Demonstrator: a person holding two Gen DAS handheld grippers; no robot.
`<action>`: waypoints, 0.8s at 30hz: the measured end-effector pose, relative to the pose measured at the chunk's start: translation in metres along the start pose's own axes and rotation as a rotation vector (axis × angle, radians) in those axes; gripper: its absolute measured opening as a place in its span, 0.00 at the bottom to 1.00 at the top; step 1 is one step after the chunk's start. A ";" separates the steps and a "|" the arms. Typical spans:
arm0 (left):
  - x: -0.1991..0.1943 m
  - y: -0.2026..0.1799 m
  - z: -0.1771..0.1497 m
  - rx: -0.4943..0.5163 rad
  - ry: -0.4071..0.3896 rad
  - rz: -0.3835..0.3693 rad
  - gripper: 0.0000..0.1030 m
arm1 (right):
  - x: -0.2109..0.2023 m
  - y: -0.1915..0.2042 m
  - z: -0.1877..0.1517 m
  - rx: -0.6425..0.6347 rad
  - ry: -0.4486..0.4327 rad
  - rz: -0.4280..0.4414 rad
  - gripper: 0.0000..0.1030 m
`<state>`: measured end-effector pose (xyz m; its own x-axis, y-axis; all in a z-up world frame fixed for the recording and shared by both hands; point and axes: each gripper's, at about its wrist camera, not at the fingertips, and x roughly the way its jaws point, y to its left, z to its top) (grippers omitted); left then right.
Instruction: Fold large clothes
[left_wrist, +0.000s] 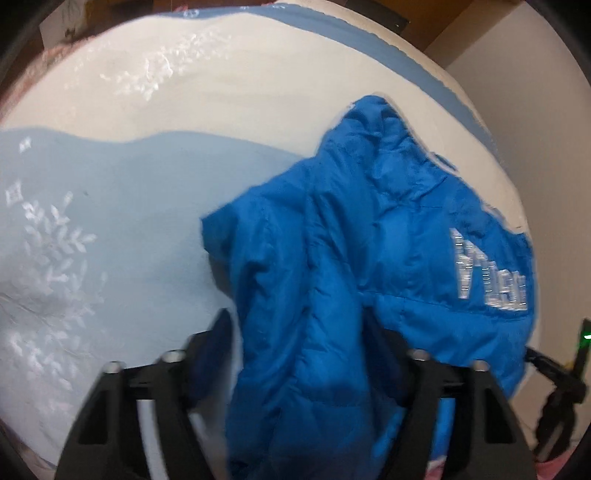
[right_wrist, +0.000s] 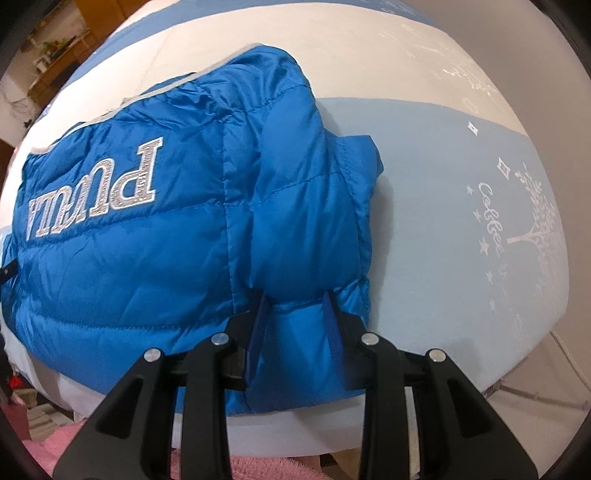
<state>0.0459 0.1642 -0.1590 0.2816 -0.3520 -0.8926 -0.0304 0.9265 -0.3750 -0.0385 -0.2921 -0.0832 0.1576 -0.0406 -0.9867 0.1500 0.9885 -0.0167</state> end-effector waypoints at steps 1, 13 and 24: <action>-0.003 -0.002 -0.001 -0.006 -0.001 -0.004 0.42 | 0.001 0.002 0.002 0.011 0.007 -0.013 0.29; -0.048 -0.051 0.002 0.082 -0.052 0.057 0.19 | -0.019 0.017 0.016 -0.003 -0.023 -0.125 0.29; -0.097 -0.157 0.000 0.237 -0.096 0.028 0.19 | -0.069 0.009 0.022 -0.028 -0.067 -0.093 0.29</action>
<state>0.0237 0.0526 -0.0134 0.3742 -0.3219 -0.8697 0.1829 0.9450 -0.2711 -0.0268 -0.2837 -0.0122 0.2089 -0.1411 -0.9677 0.1396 0.9837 -0.1133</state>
